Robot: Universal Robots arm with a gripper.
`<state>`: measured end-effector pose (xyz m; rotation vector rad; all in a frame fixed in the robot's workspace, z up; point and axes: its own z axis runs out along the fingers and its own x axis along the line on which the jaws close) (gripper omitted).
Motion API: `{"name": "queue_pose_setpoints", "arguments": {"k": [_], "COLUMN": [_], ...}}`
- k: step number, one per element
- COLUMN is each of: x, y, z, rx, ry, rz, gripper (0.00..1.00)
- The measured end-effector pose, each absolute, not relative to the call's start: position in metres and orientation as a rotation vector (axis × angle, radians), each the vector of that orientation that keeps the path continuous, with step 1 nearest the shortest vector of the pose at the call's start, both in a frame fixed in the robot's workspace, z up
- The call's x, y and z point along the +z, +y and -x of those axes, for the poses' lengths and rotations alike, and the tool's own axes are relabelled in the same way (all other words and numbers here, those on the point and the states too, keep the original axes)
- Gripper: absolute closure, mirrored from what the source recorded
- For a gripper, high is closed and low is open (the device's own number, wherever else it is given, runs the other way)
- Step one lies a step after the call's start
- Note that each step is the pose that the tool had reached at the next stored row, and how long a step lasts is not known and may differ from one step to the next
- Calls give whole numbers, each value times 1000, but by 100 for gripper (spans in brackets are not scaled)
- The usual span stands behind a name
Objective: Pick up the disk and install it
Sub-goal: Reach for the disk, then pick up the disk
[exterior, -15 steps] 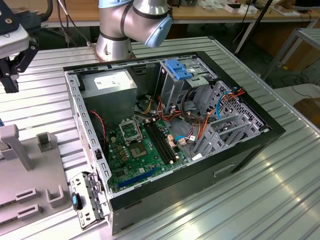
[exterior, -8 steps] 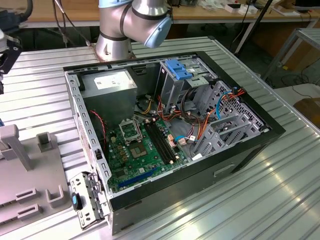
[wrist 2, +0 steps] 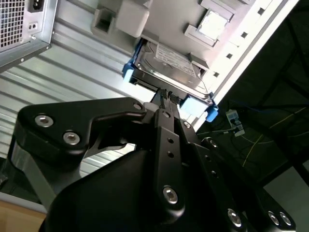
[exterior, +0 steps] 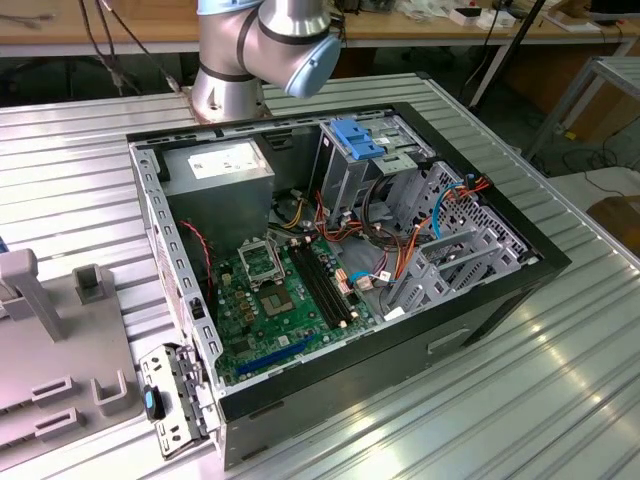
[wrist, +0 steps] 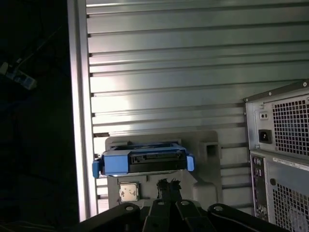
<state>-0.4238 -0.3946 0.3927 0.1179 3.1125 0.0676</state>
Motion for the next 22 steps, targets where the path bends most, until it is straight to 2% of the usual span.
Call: {"name": "queue_pose_setpoints", "arguments": {"k": [7,22], "x": [393,393], "y": [-395,-395], "z": [465,467], "rx": [68,68], "ry": [3113,3113], "rz": [-118,-115], "gripper": [89,89]}}
